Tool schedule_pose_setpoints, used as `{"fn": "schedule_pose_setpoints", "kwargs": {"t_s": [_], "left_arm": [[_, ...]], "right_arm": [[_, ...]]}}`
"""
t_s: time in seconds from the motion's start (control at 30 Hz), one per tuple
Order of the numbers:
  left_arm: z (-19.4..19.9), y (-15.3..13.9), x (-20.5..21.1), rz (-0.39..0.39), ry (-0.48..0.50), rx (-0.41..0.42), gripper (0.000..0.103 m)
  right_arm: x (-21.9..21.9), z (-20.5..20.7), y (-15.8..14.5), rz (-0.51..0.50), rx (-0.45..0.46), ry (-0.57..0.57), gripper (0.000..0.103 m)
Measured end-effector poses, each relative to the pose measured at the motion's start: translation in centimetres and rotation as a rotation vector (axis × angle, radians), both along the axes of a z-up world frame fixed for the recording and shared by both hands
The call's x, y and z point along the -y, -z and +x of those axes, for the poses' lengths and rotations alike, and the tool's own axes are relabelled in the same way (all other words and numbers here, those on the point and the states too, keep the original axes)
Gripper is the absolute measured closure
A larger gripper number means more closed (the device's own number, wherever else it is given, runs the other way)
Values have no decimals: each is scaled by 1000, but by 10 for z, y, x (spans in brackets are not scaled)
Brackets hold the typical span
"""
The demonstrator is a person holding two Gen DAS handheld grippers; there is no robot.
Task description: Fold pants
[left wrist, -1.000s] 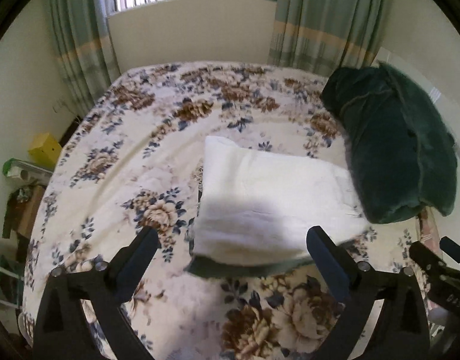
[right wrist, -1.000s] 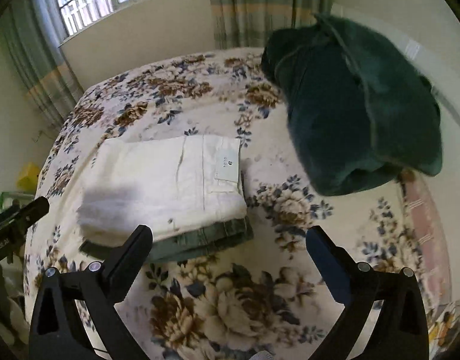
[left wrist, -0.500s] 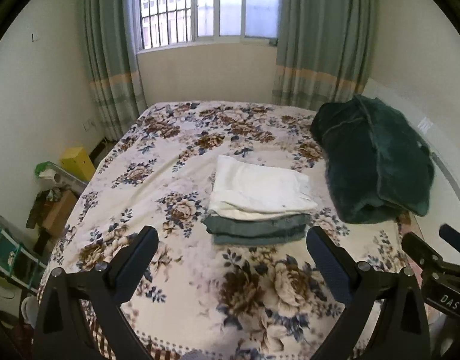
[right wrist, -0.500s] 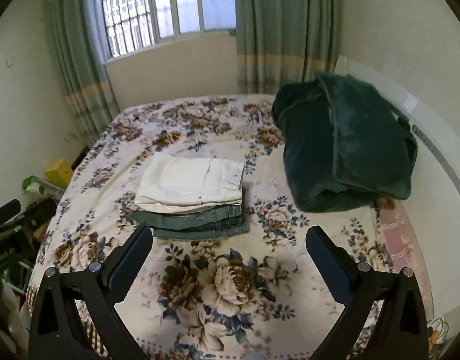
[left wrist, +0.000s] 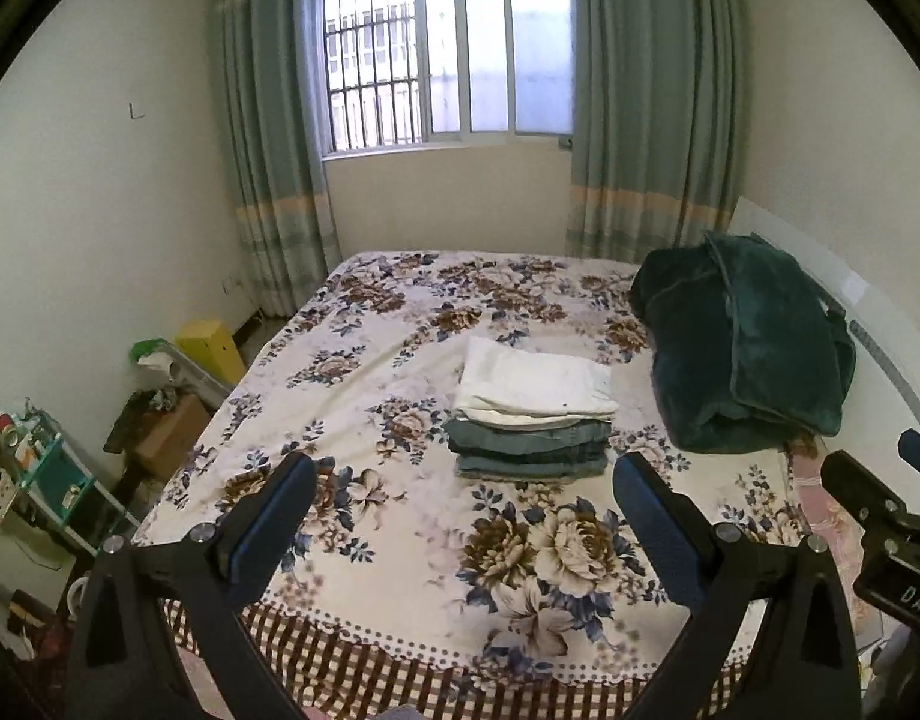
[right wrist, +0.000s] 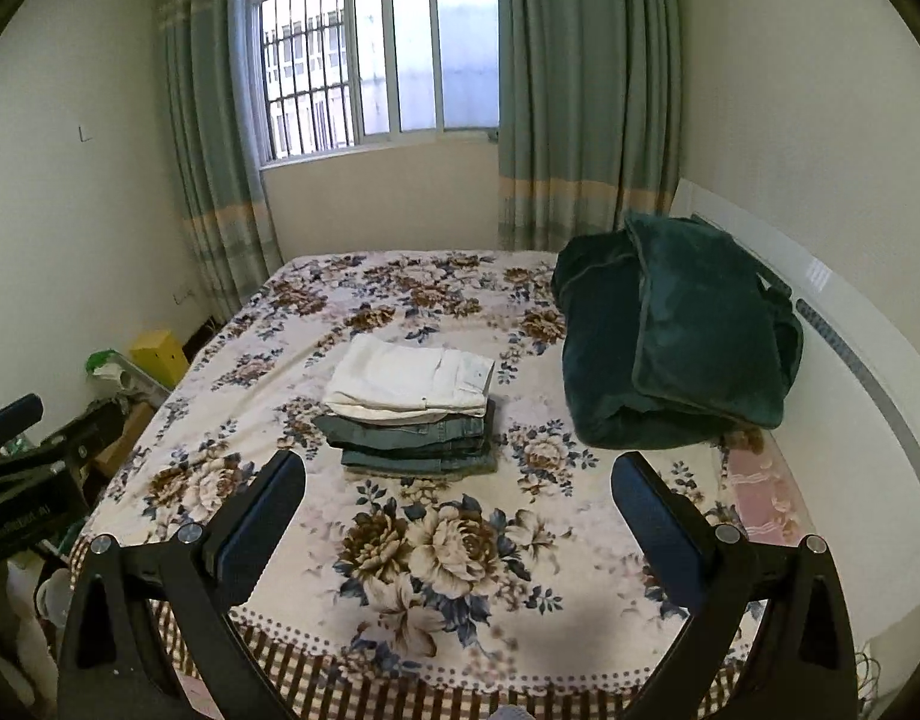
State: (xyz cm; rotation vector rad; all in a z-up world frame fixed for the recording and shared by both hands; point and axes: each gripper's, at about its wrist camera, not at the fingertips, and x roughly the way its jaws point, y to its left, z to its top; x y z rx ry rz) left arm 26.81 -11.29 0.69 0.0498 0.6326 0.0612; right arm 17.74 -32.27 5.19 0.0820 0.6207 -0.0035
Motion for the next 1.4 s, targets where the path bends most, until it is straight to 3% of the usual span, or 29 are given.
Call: {"fn": "schedule_pose_setpoints", "kwargs": {"t_s": [0.43, 1.4], "left_arm": [[-55, -34, -3, -11, 40, 48, 0], [-92, -47, -6, -7, 15, 77, 0]], "right_arm": [[-3, -78, -56, -21, 79, 19, 0], [-11, -101, -67, -20, 99, -19, 0]]}}
